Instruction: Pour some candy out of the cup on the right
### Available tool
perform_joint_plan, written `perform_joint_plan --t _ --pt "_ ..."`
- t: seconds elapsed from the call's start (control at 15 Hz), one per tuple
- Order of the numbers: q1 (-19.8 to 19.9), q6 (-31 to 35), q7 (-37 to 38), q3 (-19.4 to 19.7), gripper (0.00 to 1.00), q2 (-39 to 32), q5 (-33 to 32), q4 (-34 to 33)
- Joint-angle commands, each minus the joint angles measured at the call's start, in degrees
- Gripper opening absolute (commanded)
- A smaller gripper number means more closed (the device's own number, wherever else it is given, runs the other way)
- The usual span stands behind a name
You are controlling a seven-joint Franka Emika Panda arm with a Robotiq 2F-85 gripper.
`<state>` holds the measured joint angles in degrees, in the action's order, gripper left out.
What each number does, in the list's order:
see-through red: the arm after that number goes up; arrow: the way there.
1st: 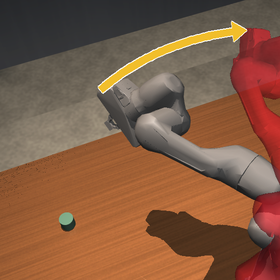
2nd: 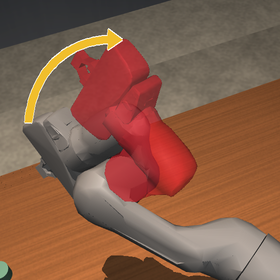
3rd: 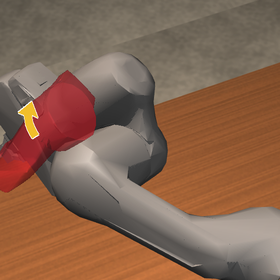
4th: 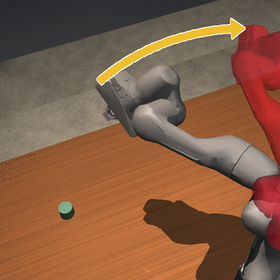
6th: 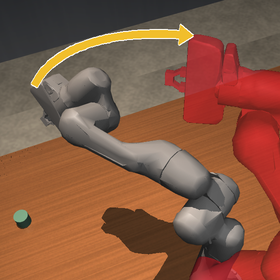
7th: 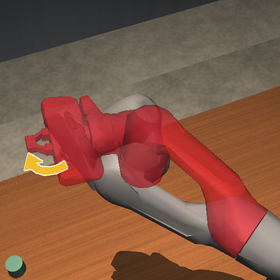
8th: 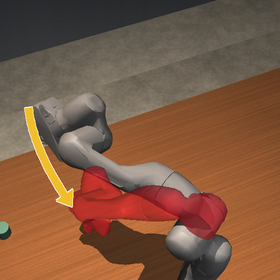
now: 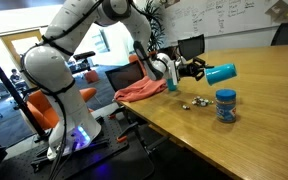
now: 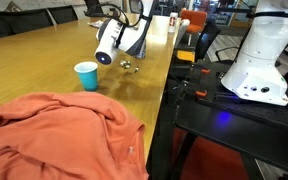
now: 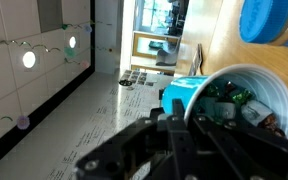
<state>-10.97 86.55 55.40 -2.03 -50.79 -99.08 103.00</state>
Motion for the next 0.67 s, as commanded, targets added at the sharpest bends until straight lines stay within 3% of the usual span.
perform_joint_plan --t 0.0,0.33,0.6 --pt "1.7 -0.3 -1.5 -2.1 0.01 0.0 0.7 -1.0" --pt "5.7 7.2 1.1 -6.2 0.01 0.6 8.2 -1.9" --pt "6.0 12.7 2.4 -8.6 0.01 6.5 15.4 -1.1"
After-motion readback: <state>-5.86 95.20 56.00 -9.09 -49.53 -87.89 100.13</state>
